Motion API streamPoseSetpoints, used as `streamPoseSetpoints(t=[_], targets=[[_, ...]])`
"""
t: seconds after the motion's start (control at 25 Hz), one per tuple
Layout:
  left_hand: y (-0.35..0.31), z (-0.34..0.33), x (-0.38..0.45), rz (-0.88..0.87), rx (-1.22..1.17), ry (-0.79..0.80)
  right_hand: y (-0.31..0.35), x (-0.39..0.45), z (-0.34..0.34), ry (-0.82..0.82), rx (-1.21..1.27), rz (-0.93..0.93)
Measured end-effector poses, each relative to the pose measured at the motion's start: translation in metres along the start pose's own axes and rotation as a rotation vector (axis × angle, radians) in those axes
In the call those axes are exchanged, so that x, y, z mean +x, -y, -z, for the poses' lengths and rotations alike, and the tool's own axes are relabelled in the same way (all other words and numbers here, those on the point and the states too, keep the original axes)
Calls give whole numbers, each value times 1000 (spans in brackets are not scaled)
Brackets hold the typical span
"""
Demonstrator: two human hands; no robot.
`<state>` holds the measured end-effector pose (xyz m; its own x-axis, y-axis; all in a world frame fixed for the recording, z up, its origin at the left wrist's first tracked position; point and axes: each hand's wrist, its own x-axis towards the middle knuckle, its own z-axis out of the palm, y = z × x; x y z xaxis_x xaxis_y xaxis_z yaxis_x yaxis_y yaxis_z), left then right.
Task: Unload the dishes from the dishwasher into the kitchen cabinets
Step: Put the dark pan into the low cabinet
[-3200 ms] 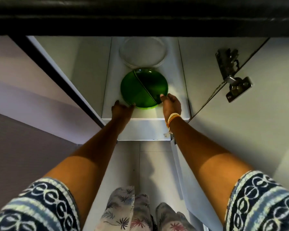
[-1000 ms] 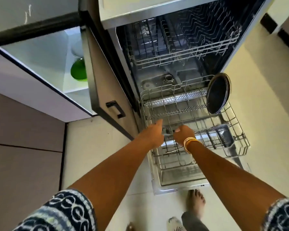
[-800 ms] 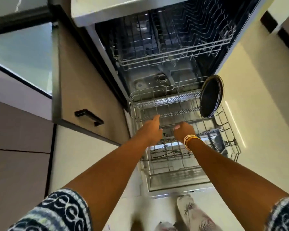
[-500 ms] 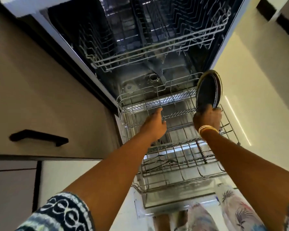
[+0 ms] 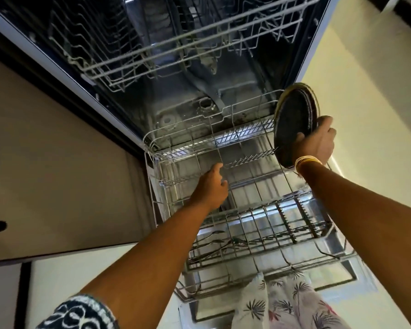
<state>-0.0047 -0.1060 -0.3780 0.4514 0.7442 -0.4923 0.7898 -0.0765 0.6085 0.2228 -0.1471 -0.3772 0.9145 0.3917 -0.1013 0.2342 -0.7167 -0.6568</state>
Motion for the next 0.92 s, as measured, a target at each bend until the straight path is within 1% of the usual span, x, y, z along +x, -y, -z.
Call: streamPoseSetpoints(t=[0.12, 0.24, 0.36, 0.48, 0.56, 0.6, 0.64, 0.68, 0.76, 0.8, 0.84, 0.88, 0.92], targets=[[-1, -8, 5, -12, -17, 8, -5, 6, -1, -16, -21, -47], [-11, -10, 8, -4, -49, 6, -4, 4, 5, -65, -37, 10], [-26, -5, 5, 16, -97, 7, 13, -4, 20, -102, 28, 100], [-46, 4, 1, 102, -170, 24, 32, -11, 40, -95, 59, 141], [-65, 9, -3, 205, -173, 23, 42, -15, 54, -77, 103, 109], [-75, 10, -7, 267, -185, 17, 46, -17, 59, -36, 168, 71], [-80, 11, -8, 345, -244, -1, 49, -19, 59, 35, 266, 16], [-82, 12, -8, 449, -371, -40, 50, -19, 56, 119, 373, -63], [-72, 17, -2, 628, -770, -159, 51, -17, 49, 257, 593, -220], [-63, 20, 2, 663, -955, -227, 47, -14, 42, 291, 661, -255], [-54, 23, 7, 669, -1057, -264, 44, -12, 37, 301, 644, -235], [-45, 24, 11, 662, -1097, -283, 41, -8, 34, 287, 563, -185], [-36, 23, 15, 666, -1090, -309, 36, 1, 31, 228, 440, -161]])
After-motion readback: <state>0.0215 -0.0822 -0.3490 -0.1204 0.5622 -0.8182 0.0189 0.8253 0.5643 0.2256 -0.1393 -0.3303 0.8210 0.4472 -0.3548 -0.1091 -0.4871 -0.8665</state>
